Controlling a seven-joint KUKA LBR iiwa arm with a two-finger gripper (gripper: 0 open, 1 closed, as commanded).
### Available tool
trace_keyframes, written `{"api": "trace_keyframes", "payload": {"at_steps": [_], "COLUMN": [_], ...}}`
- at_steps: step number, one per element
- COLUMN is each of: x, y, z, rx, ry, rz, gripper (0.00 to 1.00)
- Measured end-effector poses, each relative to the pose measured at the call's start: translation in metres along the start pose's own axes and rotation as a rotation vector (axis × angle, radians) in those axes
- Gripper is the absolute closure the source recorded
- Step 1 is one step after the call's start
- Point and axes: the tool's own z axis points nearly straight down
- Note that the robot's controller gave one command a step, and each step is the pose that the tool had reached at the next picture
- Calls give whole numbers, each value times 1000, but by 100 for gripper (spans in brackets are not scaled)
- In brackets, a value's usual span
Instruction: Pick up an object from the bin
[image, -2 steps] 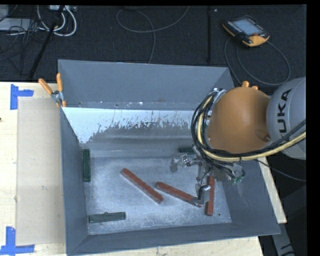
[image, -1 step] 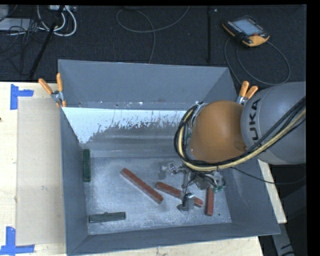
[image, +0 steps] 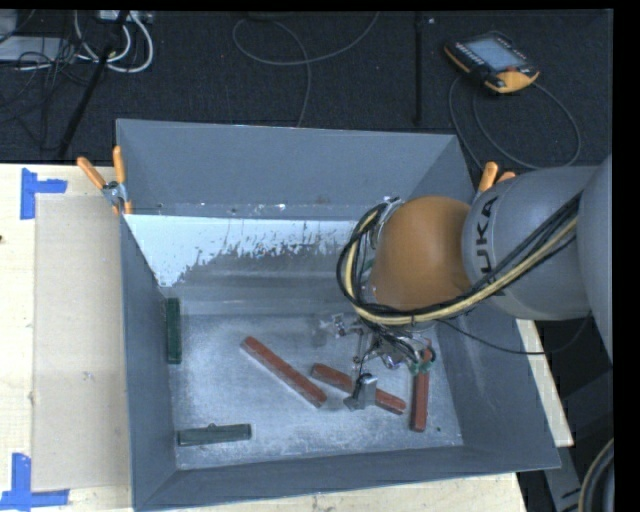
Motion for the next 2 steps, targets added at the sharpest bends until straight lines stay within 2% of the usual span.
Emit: {"api": "trace_keyframes", "payload": {"at_steps": [1, 2], "x": [20, 20], "y": [35, 35], "z": [29, 29], "rx": [4, 4], "ry": [5, 5], "rz": [28, 27], "gripper": [100, 100]}}
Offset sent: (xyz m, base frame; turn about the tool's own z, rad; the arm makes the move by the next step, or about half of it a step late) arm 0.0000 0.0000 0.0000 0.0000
